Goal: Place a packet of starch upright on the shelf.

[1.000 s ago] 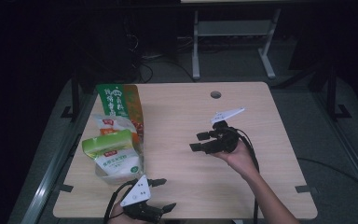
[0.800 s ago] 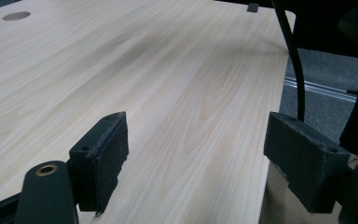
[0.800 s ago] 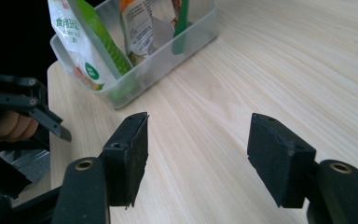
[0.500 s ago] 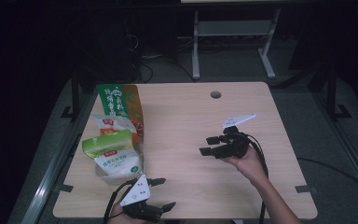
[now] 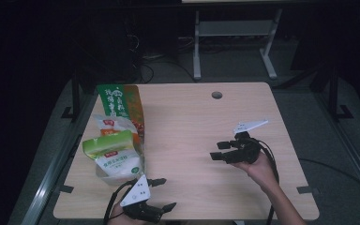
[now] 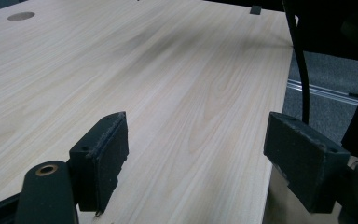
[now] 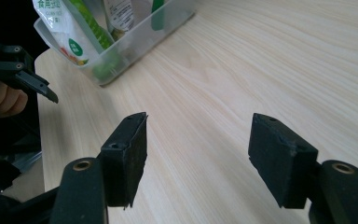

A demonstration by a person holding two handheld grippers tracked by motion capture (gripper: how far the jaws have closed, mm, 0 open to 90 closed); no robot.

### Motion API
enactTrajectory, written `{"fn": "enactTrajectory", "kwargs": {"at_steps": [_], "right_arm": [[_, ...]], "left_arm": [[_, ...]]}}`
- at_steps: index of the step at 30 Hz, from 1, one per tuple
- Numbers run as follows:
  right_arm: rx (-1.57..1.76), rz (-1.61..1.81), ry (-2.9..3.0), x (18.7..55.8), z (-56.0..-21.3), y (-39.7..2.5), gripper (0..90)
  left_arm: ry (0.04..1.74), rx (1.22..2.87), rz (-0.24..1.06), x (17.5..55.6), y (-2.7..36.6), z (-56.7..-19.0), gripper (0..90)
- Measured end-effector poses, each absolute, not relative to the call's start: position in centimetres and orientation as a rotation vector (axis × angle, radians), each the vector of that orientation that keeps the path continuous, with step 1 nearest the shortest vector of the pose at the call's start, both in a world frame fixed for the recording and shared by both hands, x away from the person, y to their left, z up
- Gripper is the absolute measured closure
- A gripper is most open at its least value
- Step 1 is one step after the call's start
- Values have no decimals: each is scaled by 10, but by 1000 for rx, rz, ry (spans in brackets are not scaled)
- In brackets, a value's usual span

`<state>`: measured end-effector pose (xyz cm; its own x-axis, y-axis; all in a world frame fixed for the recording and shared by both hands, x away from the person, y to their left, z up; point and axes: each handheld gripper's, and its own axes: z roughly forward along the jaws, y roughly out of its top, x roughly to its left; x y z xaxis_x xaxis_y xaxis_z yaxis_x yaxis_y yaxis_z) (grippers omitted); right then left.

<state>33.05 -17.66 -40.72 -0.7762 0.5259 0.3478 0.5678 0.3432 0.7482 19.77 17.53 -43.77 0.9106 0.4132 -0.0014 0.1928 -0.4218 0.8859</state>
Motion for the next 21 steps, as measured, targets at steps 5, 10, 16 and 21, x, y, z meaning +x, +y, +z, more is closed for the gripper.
{"fn": "enactTrajectory", "kwargs": {"at_steps": [5,10,16,21], "right_arm": [[-1060,-1429,-2547,325,-412,-186,364],[-1088,-1424,-2535,318,-419,-196,364],[-1120,-1412,-2526,311,-427,-206,363],[-1135,-1413,-2528,304,-432,-213,359]], "left_arm": [[444,2016,262,198,176,-438,218],[448,2019,261,199,176,-438,217],[456,2008,259,199,176,-439,218],[455,2018,263,200,178,-438,218]]}}
